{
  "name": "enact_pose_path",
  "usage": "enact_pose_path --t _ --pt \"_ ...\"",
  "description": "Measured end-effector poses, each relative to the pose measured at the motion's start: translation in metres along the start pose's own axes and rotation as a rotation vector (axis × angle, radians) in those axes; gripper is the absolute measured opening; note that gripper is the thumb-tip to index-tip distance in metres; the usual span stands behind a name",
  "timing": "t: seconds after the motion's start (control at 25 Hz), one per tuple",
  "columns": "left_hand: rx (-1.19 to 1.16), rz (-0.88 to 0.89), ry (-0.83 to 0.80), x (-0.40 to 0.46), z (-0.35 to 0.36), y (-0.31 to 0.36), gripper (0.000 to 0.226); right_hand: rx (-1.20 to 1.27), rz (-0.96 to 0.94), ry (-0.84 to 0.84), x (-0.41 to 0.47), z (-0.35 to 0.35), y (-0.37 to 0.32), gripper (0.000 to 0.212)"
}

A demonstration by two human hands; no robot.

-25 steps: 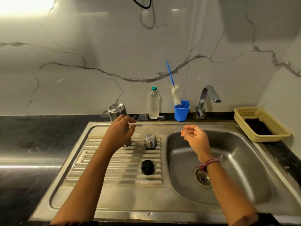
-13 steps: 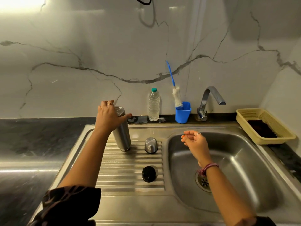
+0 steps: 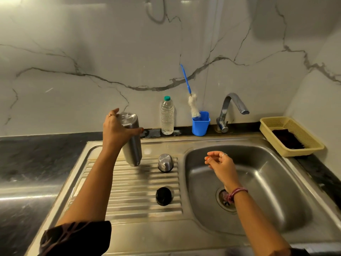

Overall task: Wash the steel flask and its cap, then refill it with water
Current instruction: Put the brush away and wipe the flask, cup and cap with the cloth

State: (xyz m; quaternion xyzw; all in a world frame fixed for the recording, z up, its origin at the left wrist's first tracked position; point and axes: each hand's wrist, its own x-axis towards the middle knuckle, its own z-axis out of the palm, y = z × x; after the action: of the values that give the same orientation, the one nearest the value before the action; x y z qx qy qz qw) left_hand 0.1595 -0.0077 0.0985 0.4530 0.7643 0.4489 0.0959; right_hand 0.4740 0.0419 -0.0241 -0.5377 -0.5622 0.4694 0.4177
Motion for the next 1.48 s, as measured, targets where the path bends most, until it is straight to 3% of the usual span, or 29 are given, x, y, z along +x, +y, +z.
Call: enact_pose_path --t 0.2,0.28,0.4,0.68,0.88,1.04,1.32,1.48 --pt "-0.172 0.069 0.099 -0.012 0.0 0.05 0.098 0.023 0.005 0.024 -0.006 -0.019 0.004 0.012" --pt "-0.281 0.037 0.047 -0.018 0.007 0.061 0.097 0.043 0.01 0.043 -0.007 -0.03 0.006 0.012" --pt "-0.467 -0.039 -0.079 -0.033 0.027 0.071 0.116 0.064 0.02 0.075 -0.006 -0.052 0.011 0.012" --pt "-0.69 -0.104 -0.283 -0.084 0.109 0.1 0.093 0.016 0.014 0.099 0.003 -0.123 0.027 0.012" --pt "-0.871 -0.255 -0.312 -0.115 0.168 0.124 0.066 -0.014 0.031 0.092 0.027 -0.185 0.039 0.014" --pt "-0.913 -0.35 -0.323 -0.137 0.212 0.144 0.069 -0.102 0.024 0.146 0.059 -0.236 0.044 0.01" --pt "-0.932 -0.42 -0.254 -0.165 0.271 0.154 0.064 -0.33 0.068 0.305 0.132 -0.294 0.041 0.029" --pt "-0.889 -0.444 -0.238 -0.172 0.29 0.15 0.079 -0.616 0.129 0.22 0.184 -0.315 0.056 0.028"
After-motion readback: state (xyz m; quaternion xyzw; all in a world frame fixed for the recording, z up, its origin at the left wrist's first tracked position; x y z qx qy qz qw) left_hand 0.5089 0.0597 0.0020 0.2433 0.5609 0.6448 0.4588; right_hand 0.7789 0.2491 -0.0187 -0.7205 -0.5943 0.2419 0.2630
